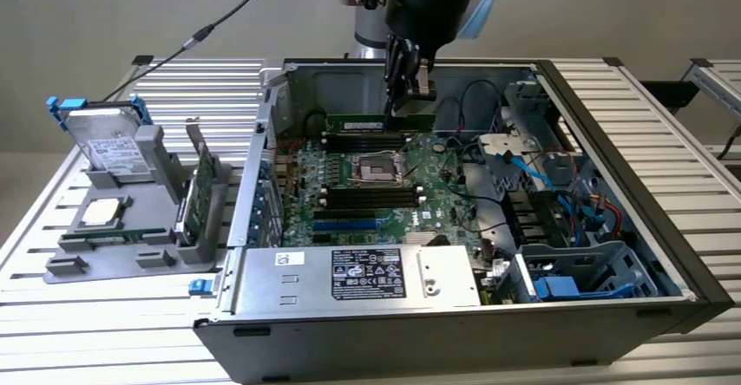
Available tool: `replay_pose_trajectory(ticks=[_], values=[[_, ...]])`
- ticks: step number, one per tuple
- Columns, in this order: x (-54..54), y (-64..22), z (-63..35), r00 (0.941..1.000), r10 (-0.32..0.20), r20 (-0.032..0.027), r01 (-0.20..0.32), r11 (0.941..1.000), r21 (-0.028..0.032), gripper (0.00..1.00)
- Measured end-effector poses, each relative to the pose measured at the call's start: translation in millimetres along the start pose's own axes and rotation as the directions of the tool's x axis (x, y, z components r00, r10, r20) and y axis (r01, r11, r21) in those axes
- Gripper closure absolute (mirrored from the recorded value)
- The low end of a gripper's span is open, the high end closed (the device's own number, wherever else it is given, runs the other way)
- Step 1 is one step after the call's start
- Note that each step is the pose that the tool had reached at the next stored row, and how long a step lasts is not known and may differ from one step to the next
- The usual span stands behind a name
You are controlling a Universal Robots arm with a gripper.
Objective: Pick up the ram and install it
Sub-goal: 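Pick up the ram and move it above insertion slot, then insert the ram into the slot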
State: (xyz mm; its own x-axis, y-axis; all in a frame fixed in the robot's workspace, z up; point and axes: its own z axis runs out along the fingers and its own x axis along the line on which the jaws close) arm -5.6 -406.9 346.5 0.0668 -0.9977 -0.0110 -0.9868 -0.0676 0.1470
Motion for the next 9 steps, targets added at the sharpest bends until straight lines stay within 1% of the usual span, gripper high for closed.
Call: replay_pose_trajectory(ticks=[9], values=[[0.0, 0.0, 0.0, 1.0000, 0.000, 0.0000, 0.000, 1.0000, 0.0000, 0.85]])
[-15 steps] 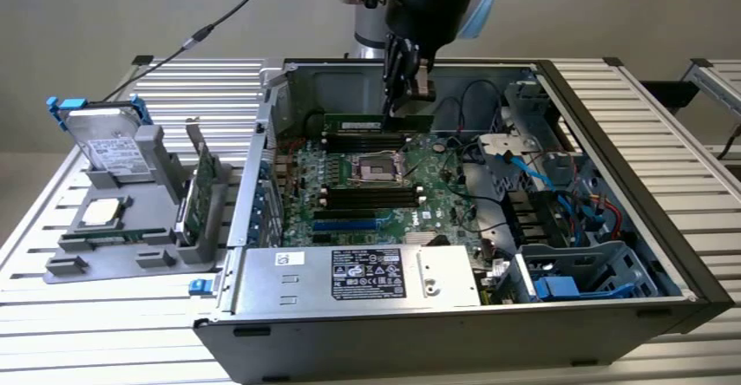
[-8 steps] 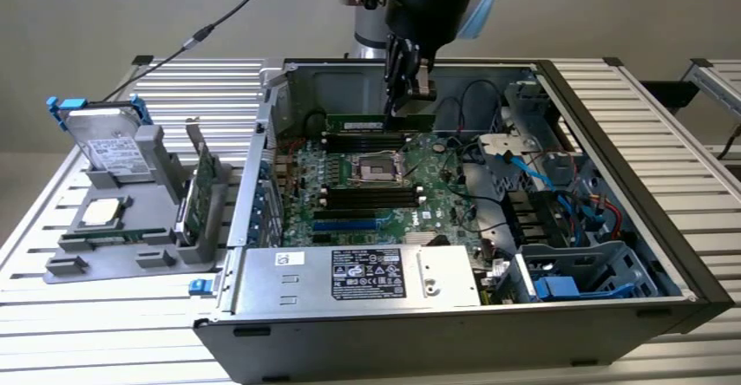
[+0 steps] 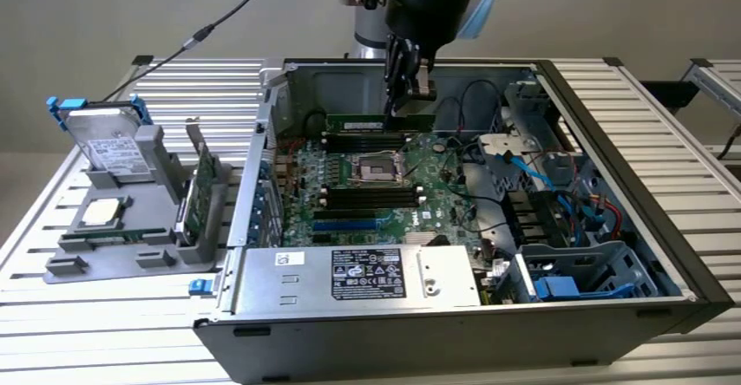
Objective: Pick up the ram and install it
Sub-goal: 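Insert the ram into the slot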
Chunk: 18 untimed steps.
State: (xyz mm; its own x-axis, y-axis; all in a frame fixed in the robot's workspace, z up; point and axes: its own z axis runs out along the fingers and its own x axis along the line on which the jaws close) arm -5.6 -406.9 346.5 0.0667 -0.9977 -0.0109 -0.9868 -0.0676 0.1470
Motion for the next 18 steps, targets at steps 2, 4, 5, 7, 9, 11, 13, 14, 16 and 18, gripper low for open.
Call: replay_pose_trajectory(ticks=[2, 4, 5, 7, 9, 11, 13, 14, 16, 18], values=[[0.0, 0.0, 0.0, 1.0000, 0.000, 0.0000, 0.000, 1.0000, 0.0000, 0.85], [0.0, -0.5, 2.9, 1.0000, 0.000, 0.0000, 0.000, 1.0000, 0.0002, 0.85], [0.0, -0.7, 4.8, 1.0000, 0.000, -0.0001, 0.000, 1.0000, 0.0002, 0.85], [-0.1, -0.7, 8.6, 1.0000, 0.000, 0.0002, 0.000, 1.0000, 0.0003, 0.85], [-0.2, -0.7, 12.1, 1.0000, 0.000, 0.0000, 0.000, 1.0000, 0.0002, 0.85], [-0.3, -0.3, 16.0, 1.0000, 0.001, 0.0002, -0.001, 1.0000, 0.0003, 0.85], [-0.5, 0.2, 19.7, 1.0000, 0.002, 0.0004, -0.002, 1.0000, 0.0003, 0.85], [-0.5, 0.4, 21.5, 1.0000, 0.003, 0.0004, -0.003, 1.0000, 0.0003, 0.85], [-0.7, 0.9, 25.3, 1.0000, 0.004, 0.0007, -0.004, 1.0000, 0.0003, 0.85], [-0.9, 1.3, 29.1, 1.0000, 0.006, 0.0009, -0.006, 1.0000, 0.0004, 0.85]])
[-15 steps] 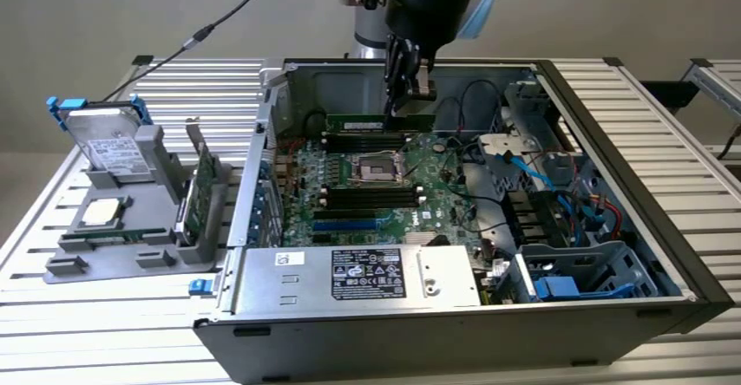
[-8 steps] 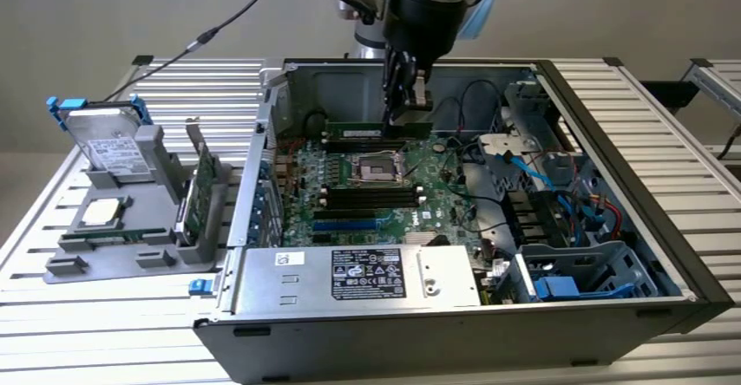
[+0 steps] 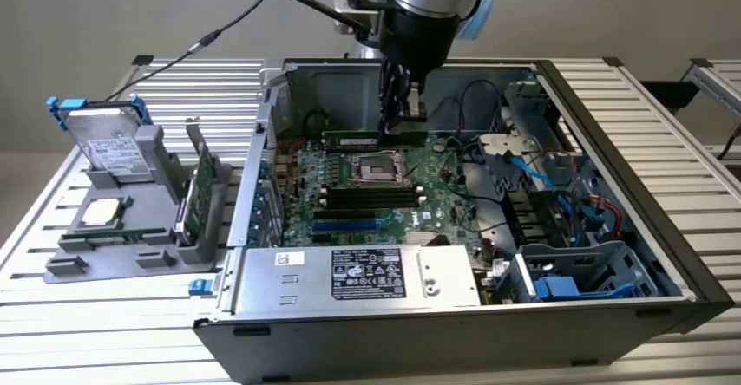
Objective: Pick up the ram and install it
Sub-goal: 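Insert the ram into the slot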
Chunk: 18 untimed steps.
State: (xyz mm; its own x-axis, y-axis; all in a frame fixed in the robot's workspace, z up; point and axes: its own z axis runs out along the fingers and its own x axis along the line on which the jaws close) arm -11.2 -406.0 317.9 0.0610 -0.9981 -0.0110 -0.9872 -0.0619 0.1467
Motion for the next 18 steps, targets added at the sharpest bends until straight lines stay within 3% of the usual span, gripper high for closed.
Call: replay_pose_trajectory(ticks=[18], values=[[0.4, -6.3, 32.2, 1.0000, 0.005, 0.0006, -0.005, 1.0000, 0.0001, 0.85]])
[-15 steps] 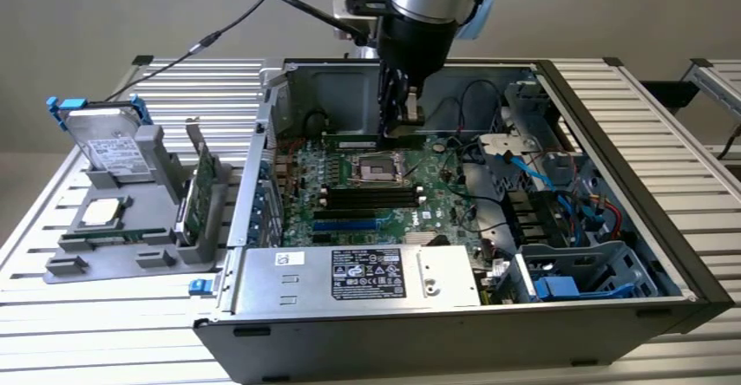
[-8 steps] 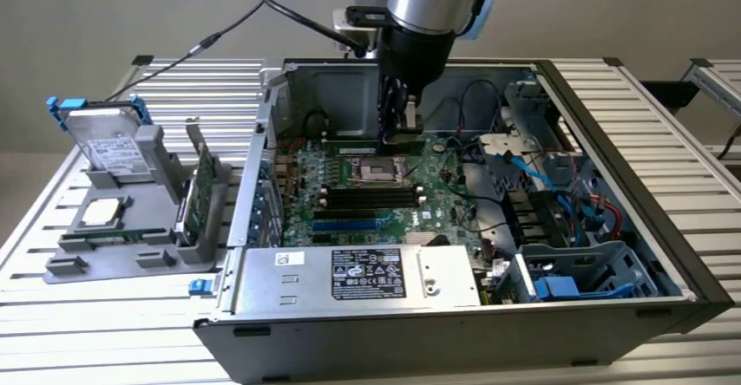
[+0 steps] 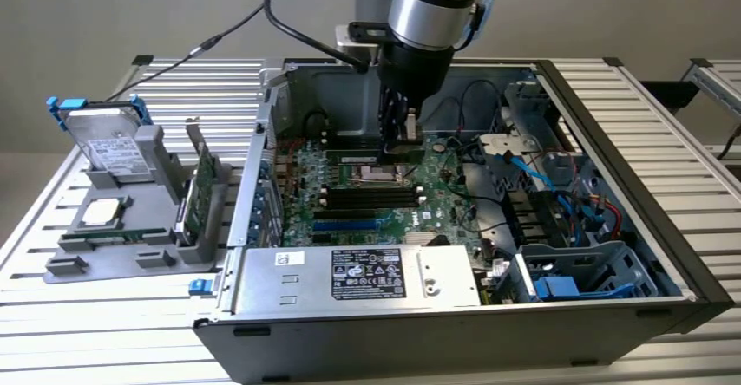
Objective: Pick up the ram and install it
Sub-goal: 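Insert the ram into the slot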
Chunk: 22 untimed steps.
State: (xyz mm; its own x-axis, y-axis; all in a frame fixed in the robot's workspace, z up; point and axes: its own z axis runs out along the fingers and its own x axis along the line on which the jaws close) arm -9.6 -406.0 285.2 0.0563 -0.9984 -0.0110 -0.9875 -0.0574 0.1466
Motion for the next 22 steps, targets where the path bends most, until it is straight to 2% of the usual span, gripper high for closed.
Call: replay_pose_trajectory(ticks=[10, 22], values=[[0.4, -3.1, 18.0, 0.9995, 0.030, 0.0044, -0.030, 0.9996, 0.0003, 0.85], [1.0, -6.5, 39.6, 0.9990, 0.045, 0.0067, -0.045, 0.9990, 0.0003, 0.85]])
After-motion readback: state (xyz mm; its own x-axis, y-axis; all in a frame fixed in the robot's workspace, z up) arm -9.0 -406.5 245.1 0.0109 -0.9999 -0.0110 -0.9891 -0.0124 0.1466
